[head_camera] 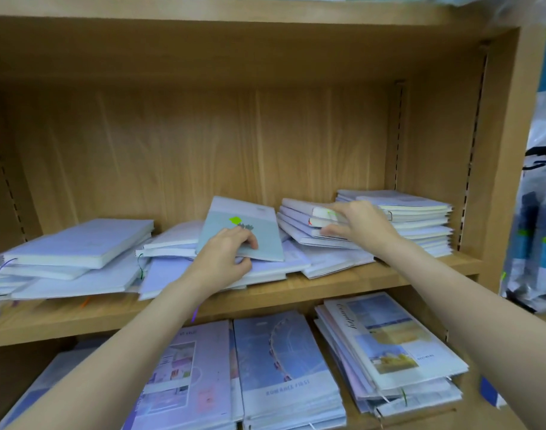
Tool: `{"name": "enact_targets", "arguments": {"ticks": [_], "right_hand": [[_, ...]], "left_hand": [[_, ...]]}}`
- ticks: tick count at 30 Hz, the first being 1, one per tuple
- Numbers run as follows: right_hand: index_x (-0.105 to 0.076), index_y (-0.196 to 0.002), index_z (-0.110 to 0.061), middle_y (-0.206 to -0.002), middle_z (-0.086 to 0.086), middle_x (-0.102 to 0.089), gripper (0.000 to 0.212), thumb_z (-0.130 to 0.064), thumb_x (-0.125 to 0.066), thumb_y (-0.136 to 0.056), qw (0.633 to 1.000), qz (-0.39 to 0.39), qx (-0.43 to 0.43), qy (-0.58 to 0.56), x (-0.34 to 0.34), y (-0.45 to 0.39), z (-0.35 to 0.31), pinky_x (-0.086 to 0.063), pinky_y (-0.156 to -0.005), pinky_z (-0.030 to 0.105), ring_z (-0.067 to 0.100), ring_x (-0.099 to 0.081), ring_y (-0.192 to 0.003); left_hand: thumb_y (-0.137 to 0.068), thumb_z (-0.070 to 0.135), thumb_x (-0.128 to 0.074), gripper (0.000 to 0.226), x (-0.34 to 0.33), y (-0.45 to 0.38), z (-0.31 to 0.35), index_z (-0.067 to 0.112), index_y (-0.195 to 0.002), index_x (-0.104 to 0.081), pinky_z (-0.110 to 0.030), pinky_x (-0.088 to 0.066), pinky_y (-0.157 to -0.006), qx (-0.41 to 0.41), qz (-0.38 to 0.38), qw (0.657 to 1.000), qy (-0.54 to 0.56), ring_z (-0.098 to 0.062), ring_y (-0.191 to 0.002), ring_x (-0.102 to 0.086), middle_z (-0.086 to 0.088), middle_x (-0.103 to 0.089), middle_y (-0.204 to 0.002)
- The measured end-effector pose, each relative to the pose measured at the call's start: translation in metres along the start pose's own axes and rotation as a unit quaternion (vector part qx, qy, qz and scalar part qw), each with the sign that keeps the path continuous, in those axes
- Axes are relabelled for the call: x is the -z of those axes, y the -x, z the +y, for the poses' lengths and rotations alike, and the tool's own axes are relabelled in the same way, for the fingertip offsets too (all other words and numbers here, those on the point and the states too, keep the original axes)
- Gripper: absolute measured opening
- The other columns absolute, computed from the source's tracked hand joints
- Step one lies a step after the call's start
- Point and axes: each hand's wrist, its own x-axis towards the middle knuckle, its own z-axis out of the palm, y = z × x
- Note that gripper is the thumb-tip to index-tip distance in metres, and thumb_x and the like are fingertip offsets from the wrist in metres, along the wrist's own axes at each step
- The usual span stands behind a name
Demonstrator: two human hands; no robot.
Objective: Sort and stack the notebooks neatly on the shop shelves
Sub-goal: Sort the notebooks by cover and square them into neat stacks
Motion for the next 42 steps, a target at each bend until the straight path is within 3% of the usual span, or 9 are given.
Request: {"name": "enact_targets", "arguments": {"ticks": [4,10,16,19,23,28,32,39,42], "right_hand": [[-0.061,-0.114,-0.015,-0.1,0.011,-0.064,0.038,-0.038,-0.065,-0.084,0.987,0.091,-0.068,-0.112,0.005,-0.017,-0.007,-0.044,-0.069,0.037,0.032,-0.056,-0.096],[-0.05,-0.11,-0.004,-0.104,0.017,-0.062,0.025,-0.013,-0.055,-0.088,0.994,0.044,-0.014,0.094,-0.025,-0.013,-0.023,-0.042,-0.068,0.036,0.035,-0.058,-0.098],[-0.052,-0.112,-0.014,-0.107,0.006,-0.062,0.027,-0.027,-0.056,-0.088,0.984,0.132,0.063,0.098,0.008,-0.01,-0.059,-0.034,-0.066,0.036,0.037,-0.059,-0.097],[-0.058,-0.11,-0.011,-0.098,0.009,-0.064,0.028,-0.02,-0.059,-0.084,0.96,0.233,0.135,0.074,0.026,-0.013,-0.097,-0.035,-0.059,0.036,0.04,-0.062,-0.083],[-0.062,-0.089,-0.005,-0.073,0.012,-0.063,0.025,-0.011,-0.068,-0.065,0.92,0.312,0.219,0.086,0.039,-0.029,-0.167,-0.03,-0.048,0.028,0.036,-0.062,-0.056],[-0.063,-0.068,-0.013,-0.055,0.002,-0.06,0.041,-0.015,-0.088,-0.036,0.917,0.246,0.261,0.173,-0.004,-0.035,-0.251,-0.021,-0.04,0.016,0.022,-0.057,-0.04],[-0.063,-0.091,-0.009,-0.082,0.009,-0.068,0.029,-0.016,-0.075,-0.066,0.917,0.071,0.323,0.224,-0.062,-0.018,-0.282,-0.039,-0.049,0.026,0.027,-0.068,-0.071],[-0.047,-0.118,-0.016,-0.114,0.002,-0.061,0.031,-0.035,-0.047,-0.093,0.958,0.105,0.2,0.177,-0.049,-0.036,-0.293,-0.034,-0.066,0.031,0.031,-0.061,-0.101],[-0.049,-0.117,-0.012,-0.112,0.005,-0.061,0.03,-0.028,-0.051,-0.091,0.967,0.136,0.173,0.131,-0.044,-0.053,-0.311,-0.03,-0.063,0.033,0.036,-0.061,-0.096]], "left_hand": [[-0.068,0.02,-0.042,0.038,-0.001,0.002,0.001,0.008,-0.099,-0.061,-0.019,-0.029,-0.072,0.001,0.008,1.0,0.007,-0.023,-0.093,-0.051,-0.005,-0.061,-0.1],[-0.076,0.004,-0.055,0.024,-0.001,0.001,0.002,0.007,-0.099,-0.061,-0.019,-0.029,-0.074,0.01,0.013,1.0,0.017,-0.025,-0.095,-0.05,-0.006,-0.06,-0.101],[-0.076,0.015,-0.054,0.028,0.011,0.001,0.004,0.008,-0.102,-0.062,-0.019,-0.031,-0.081,0.021,-0.017,0.999,0.025,-0.024,-0.103,-0.052,-0.007,-0.061,-0.104],[-0.073,0.034,-0.039,0.044,0.034,0.02,-0.007,0.009,-0.1,-0.062,-0.031,-0.037,-0.083,0.038,0.063,0.997,0.027,-0.024,-0.096,-0.054,-0.006,-0.063,-0.098],[-0.075,0.029,-0.035,0.044,0.071,0.066,-0.057,0.004,-0.1,-0.062,-0.042,-0.046,-0.078,0.112,0.156,0.981,-0.037,-0.034,-0.088,-0.06,-0.012,-0.064,-0.094],[-0.073,0.031,-0.044,0.047,0.113,0.132,-0.115,0.007,-0.112,-0.055,-0.039,-0.036,-0.088,0.194,0.164,0.963,-0.094,-0.032,-0.104,-0.053,-0.008,-0.057,-0.111],[-0.081,0.014,-0.063,0.044,0.136,0.167,-0.143,0.004,-0.121,-0.049,-0.036,-0.036,-0.09,0.263,0.199,0.942,-0.064,-0.03,-0.111,-0.049,-0.011,-0.053,-0.119],[-0.08,0.019,-0.071,0.066,0.156,0.16,-0.181,0.006,-0.135,-0.038,-0.04,-0.044,-0.09,0.398,0.159,0.895,0.12,-0.036,-0.11,-0.055,-0.012,-0.055,-0.125],[-0.081,0.011,-0.069,0.056,0.151,0.152,-0.187,0.006,-0.131,-0.046,-0.024,-0.039,-0.084,0.382,0.17,0.9,0.125,-0.022,-0.11,-0.053,-0.006,-0.057,-0.122]]}}
